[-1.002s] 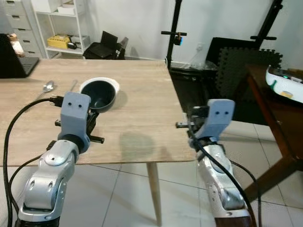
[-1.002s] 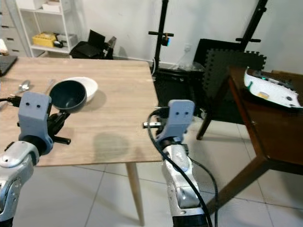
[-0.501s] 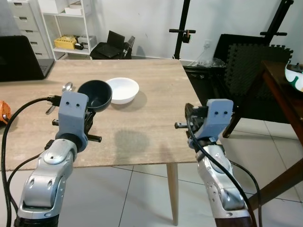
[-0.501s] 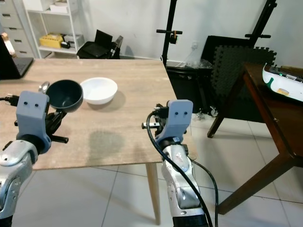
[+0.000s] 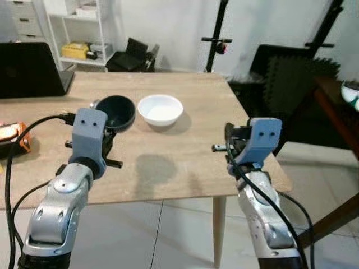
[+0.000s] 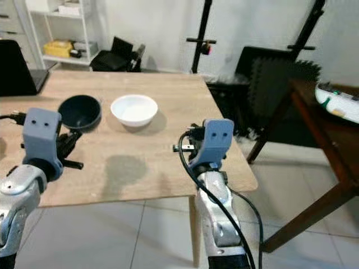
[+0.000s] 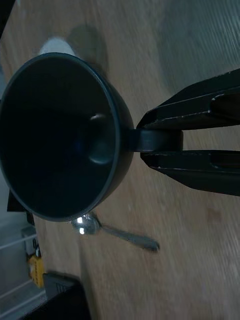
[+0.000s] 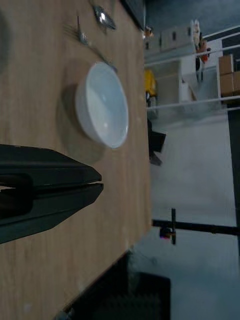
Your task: Setting the table
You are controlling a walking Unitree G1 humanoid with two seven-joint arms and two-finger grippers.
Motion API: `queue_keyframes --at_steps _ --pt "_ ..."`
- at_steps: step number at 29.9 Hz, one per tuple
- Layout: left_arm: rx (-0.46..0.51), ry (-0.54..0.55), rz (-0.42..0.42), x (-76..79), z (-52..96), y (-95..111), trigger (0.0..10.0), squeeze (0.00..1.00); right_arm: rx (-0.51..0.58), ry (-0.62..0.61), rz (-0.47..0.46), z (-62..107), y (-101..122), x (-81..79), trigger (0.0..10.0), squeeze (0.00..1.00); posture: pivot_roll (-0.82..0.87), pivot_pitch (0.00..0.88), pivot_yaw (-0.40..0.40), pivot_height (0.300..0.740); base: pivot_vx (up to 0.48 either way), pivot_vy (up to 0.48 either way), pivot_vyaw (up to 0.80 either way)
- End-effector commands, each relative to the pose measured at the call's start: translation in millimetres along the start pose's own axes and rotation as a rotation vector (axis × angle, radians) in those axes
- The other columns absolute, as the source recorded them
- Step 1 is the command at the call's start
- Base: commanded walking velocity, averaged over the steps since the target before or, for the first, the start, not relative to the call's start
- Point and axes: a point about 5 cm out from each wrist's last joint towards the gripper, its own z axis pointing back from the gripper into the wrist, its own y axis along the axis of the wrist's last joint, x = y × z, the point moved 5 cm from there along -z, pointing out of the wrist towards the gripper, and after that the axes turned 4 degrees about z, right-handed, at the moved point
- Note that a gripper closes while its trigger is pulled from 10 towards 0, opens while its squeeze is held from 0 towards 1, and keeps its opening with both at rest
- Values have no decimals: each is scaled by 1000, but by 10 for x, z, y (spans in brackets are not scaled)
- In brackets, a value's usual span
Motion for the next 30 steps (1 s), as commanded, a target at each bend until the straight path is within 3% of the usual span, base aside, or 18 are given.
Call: queue_keyframes --at_steps 1,13,21,24,27,28,29,30 --pt "12 -12 -3 30 38 16 10000 0 -11 14 -9 18 -34 -37 10000 0 81 119 1 740 0 341 0" --pt "24 -61 -3 190 20 41 10000 0 -8 55 -34 35 -30 -209 10000 0 96 132 14 740 0 79 0" --pt "8 -160 -52 238 -231 144 10000 0 -2 153 -9 121 -31 -514 10000 0 110 166 44 740 0 0 0" --pt "6 -186 -47 234 -252 159 10000 0 -11 167 -2 150 -58 -547 10000 0 109 170 48 740 0 0 0" --pt "29 -260 -93 245 -268 239 10000 0 -138 210 69 284 -397 -580 10000 0 114 184 62 740 0 0 0" --pt "29 -260 -93 245 -268 239 10000 0 -138 210 69 284 -397 -580 10000 0 114 184 62 740 0 0 0" --pt "39 -260 -103 209 -308 291 10000 0 -220 167 106 378 -633 -482 10000 0 123 191 72 740 0 0 0" --pt "39 -260 -103 209 -308 291 10000 0 -220 167 106 378 -633 -482 10000 0 123 191 72 740 0 0 0"
